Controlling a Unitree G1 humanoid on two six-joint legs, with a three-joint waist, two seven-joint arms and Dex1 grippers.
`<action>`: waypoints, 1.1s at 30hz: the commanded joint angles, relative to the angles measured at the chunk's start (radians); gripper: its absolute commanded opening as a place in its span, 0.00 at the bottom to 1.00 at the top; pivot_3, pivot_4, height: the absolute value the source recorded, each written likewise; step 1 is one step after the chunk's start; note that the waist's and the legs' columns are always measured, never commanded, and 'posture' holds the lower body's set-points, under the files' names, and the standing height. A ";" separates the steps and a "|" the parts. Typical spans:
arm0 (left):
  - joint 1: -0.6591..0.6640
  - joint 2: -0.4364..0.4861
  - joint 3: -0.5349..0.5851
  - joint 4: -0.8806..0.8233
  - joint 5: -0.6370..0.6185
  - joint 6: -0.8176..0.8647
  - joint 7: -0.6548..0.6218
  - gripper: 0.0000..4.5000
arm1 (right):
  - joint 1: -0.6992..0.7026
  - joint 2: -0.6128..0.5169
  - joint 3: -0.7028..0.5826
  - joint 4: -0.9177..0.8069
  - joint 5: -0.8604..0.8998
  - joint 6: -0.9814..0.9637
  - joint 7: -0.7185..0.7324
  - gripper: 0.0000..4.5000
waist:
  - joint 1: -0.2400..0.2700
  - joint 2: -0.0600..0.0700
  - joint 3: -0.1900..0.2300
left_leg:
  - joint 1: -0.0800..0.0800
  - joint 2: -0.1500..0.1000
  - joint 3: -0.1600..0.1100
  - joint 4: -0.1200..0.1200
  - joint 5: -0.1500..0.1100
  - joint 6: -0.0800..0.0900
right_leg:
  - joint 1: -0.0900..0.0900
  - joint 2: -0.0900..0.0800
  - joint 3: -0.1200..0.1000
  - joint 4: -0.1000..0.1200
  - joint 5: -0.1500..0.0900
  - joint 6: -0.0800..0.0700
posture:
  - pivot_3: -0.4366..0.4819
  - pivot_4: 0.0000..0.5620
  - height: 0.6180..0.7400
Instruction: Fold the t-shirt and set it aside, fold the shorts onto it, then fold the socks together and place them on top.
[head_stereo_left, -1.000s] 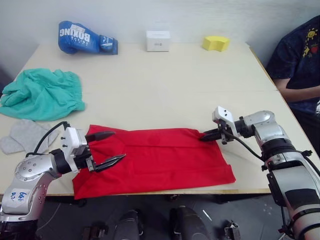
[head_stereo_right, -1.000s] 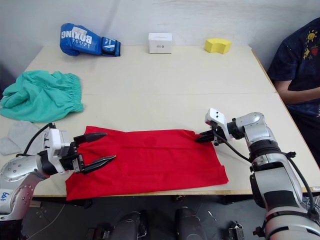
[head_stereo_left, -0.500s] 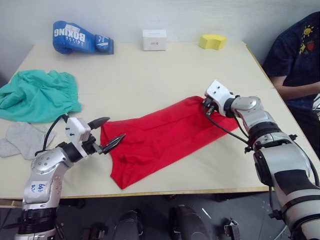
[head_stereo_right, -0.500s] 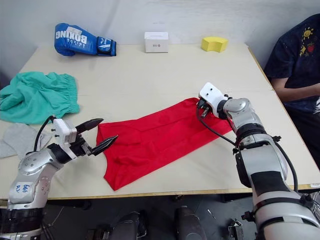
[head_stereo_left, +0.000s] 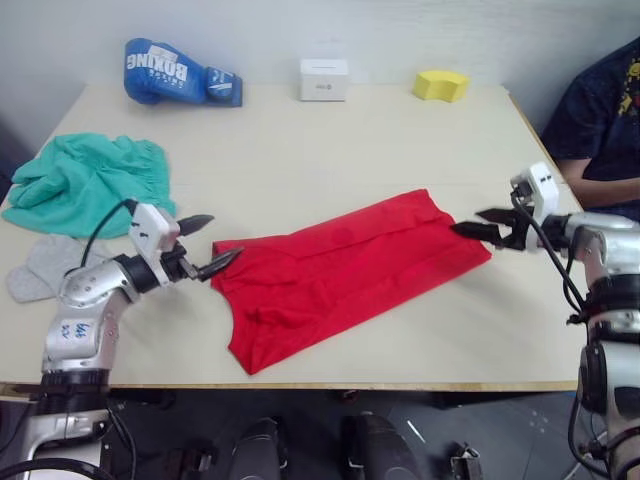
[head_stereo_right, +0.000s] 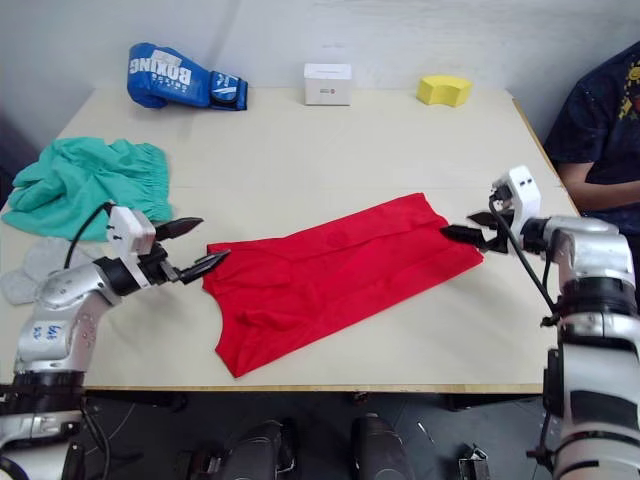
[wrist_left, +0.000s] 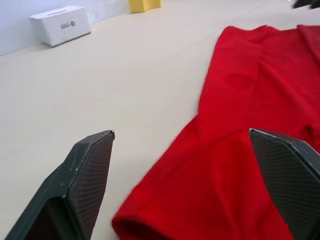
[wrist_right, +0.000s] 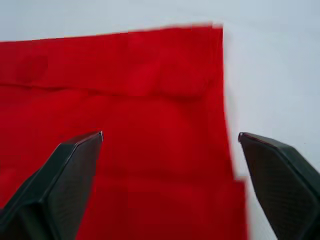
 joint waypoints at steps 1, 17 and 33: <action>-0.148 0.017 -0.079 0.209 0.074 -0.043 -0.104 1.00 | 0.112 -0.004 -0.148 -0.363 0.154 0.394 -0.088 1.00 | 0.002 0.000 0.000 | 0.000 0.000 0.000 0.000 -0.001 0.001 | 0.000 0.000 0.000 0.000 0.000 0.000 | 0.48 0.27 1.00; -0.614 -0.100 -0.279 0.949 0.376 -0.180 -0.205 1.00 | 0.241 0.390 -0.302 -0.581 0.225 0.645 -0.541 1.00 | -0.006 -0.010 -0.002 | -0.005 0.000 0.002 0.001 0.000 0.005 | -0.007 0.003 0.000 0.002 0.001 0.000 | 0.48 0.27 1.00; -0.485 -0.089 -0.225 0.869 0.368 -0.152 -0.263 0.22 | 0.175 0.499 -0.264 -0.440 0.182 0.363 -0.673 0.01 | -0.019 -0.011 -0.003 | 0.001 0.001 0.002 -0.001 0.001 0.005 | -0.002 0.003 0.000 0.002 0.001 -0.001 | 0.48 0.27 1.00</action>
